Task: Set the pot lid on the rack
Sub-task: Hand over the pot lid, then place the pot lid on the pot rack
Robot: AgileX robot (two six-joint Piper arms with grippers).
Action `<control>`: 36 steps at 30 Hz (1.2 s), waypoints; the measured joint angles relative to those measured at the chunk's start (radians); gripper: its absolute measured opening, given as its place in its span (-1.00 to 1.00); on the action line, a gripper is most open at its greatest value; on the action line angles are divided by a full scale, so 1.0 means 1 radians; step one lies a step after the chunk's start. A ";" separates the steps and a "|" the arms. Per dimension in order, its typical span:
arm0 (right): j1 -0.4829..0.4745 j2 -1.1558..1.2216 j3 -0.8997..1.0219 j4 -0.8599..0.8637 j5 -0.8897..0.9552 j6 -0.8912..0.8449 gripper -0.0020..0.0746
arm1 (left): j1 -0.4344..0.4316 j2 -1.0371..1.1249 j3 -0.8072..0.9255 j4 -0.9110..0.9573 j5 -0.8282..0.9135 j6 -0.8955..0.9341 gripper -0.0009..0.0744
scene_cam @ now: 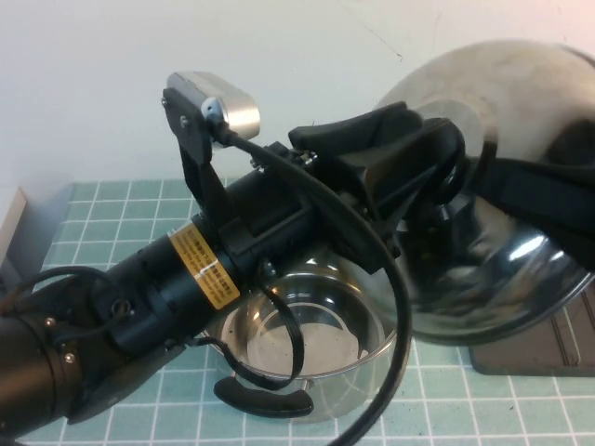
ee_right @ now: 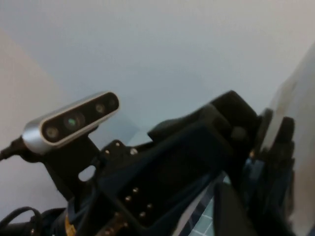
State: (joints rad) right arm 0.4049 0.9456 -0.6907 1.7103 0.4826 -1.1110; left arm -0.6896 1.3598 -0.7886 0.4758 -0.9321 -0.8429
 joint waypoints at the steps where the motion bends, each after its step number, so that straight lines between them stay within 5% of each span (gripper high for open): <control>1: 0.000 0.004 -0.006 0.000 0.002 -0.013 -0.21 | 0.001 0.000 0.000 0.000 0.025 -0.002 -0.13; 4: 0.002 0.011 -0.017 0.001 0.012 -0.074 -0.58 | 0.002 0.000 0.000 0.010 0.108 -0.010 -0.05; 9: 0.001 0.016 -0.017 -0.005 -0.037 -0.177 -0.59 | 0.001 0.000 0.000 0.014 0.237 0.012 0.42; 15: 0.001 0.016 -0.017 -0.003 -0.156 -0.298 -0.59 | 0.044 -0.005 0.000 0.012 0.343 0.091 0.50; 19: 0.001 0.005 -0.017 -0.079 -0.259 -0.321 -0.59 | 0.083 -0.060 0.000 0.002 0.508 0.103 0.21; 26: 0.001 -0.036 -0.017 -0.218 -0.399 -0.332 -0.59 | 0.097 -0.167 0.000 -0.001 0.872 0.209 -0.80; 36: 0.001 0.068 0.052 -0.242 -0.526 -0.430 -0.59 | 0.097 -0.193 0.020 0.023 0.968 0.240 -0.97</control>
State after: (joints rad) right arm 0.4060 1.0136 -0.6390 1.4678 -0.0439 -1.5406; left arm -0.5927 1.1664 -0.7687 0.4991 0.0363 -0.6025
